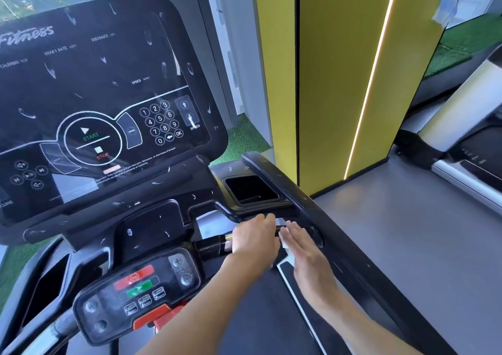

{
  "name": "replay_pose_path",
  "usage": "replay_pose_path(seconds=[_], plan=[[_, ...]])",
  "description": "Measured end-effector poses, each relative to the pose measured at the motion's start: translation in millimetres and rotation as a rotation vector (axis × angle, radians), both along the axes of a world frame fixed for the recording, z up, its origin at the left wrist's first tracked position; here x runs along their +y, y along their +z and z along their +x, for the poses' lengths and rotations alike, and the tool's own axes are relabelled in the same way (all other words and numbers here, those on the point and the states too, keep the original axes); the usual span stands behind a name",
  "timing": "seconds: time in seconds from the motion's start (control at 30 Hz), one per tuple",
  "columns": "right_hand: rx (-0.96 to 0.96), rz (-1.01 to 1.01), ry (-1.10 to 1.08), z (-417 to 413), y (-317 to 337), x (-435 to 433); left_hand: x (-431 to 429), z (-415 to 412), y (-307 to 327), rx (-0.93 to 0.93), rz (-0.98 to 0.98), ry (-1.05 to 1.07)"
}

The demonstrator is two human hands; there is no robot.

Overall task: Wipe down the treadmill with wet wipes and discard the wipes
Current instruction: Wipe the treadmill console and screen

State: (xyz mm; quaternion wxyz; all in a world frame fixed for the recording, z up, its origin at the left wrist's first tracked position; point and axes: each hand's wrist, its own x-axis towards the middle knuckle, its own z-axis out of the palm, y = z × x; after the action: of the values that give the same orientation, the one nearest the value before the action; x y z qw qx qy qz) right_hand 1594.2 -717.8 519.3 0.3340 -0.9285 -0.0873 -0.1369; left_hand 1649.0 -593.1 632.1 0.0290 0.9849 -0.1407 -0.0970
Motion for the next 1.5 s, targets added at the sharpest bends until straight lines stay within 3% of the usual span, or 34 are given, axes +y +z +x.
replay_pose_path(seconds=[0.13, 0.23, 0.37, 0.43, 0.6, 0.8, 0.93, 1.07, 1.23, 1.43, 1.5], plan=[[0.119, -0.094, -0.191, 13, -4, -20, 3, 0, -1, -0.004, 0.023, -0.02], [0.184, 0.063, -0.282, 16, 4, -3, 2, -1, -2, -0.015, 0.029, -0.021], [0.088, 0.163, -0.068, 20, 19, 22, 1, -1, -1, 0.003, 0.055, -0.012], [0.095, 0.089, 0.029, 24, 17, 11, 2, -1, 0, 0.016, 0.058, -0.016], [0.164, -0.132, -0.072, 31, 14, -34, 5, -5, 5, 0.028, 0.038, -0.056], [0.137, 0.169, -0.362, 6, -12, 6, 9, -8, 4, 0.039, 0.049, -0.061], [0.023, 0.235, -0.24, 2, -10, 31, 9, -6, 2, 0.016, 0.048, -0.076], [-0.033, 0.089, -0.081, 4, -7, 19, 10, -7, 3, 0.017, 0.018, -0.073], [0.107, 0.007, -0.302, 11, -20, -8, 12, -9, 6, 0.026, 0.025, -0.092], [0.174, -0.062, -0.374, 13, -11, -4, 15, -8, 6, 0.023, 0.011, -0.108], [0.219, 0.034, -0.36, 13, -2, 8, 15, -9, 6, 0.03, 0.012, -0.107]])
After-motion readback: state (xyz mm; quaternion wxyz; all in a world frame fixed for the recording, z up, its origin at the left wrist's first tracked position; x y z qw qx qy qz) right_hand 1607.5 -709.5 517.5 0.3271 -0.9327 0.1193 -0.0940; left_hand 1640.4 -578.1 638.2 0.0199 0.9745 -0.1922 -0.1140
